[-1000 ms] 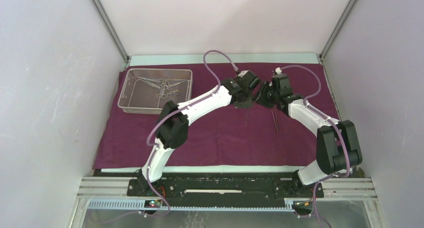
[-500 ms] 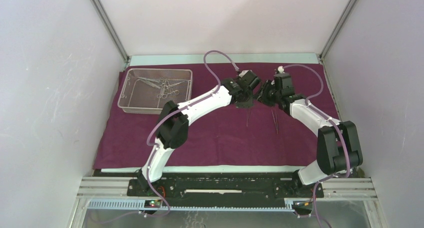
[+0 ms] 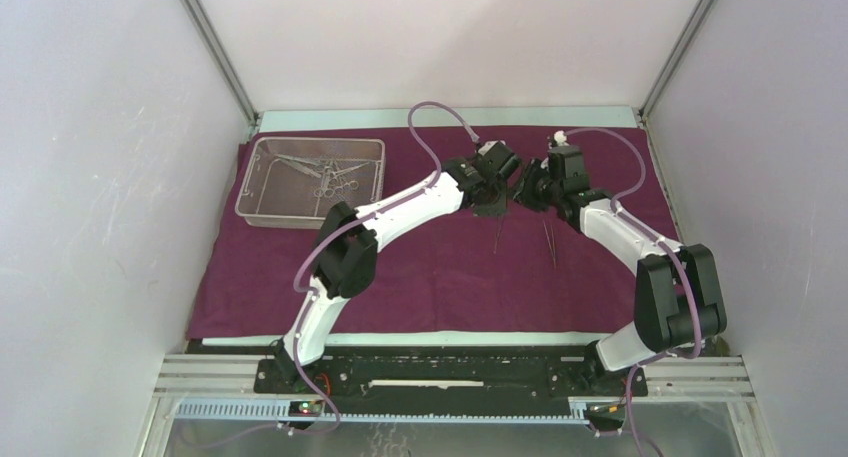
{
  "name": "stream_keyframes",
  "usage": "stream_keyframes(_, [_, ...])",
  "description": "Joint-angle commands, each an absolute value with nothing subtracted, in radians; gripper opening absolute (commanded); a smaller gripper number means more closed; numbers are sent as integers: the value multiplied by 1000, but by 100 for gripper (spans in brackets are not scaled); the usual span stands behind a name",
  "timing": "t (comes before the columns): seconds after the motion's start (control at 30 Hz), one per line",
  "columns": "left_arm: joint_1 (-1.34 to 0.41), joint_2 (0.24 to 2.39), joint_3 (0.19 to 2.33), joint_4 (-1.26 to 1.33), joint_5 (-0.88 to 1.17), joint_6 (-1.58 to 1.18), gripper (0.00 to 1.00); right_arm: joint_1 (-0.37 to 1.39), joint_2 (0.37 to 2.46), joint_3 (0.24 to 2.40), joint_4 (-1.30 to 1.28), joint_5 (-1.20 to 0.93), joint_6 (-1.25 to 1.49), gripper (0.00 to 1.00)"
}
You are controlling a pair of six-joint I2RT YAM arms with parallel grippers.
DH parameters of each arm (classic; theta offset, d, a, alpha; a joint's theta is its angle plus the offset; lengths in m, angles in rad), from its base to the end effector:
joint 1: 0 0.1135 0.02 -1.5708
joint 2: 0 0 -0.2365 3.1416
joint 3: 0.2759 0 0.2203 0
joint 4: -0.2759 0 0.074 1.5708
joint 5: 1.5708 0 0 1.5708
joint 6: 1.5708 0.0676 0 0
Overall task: Open and lay out the surgical kit
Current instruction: Place the medical item in the surgical kit.
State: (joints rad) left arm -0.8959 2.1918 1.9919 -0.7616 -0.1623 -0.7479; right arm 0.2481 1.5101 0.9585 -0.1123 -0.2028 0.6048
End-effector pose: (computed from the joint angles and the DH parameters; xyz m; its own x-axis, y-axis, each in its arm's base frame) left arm 0.2946 -0.3506 0.2072 -0.8604 0.0009 -0.5097 0.1741 0.9404 -0.2921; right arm 0.3147 0.0938 0.2032 -0.7156 0.3933 -0.5773 0.0153 0.8351 0.5499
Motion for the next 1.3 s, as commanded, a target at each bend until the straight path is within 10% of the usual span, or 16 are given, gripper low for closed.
stream_keyframes(0.0, [-900,2119,1956,-730,-167,-720,0,247,1521,962,-80,-212,600,36])
stream_keyframes(1.27, [-888,2118,1939,-666,-113,-704,16,263,1600,982,-106,-212,573,0])
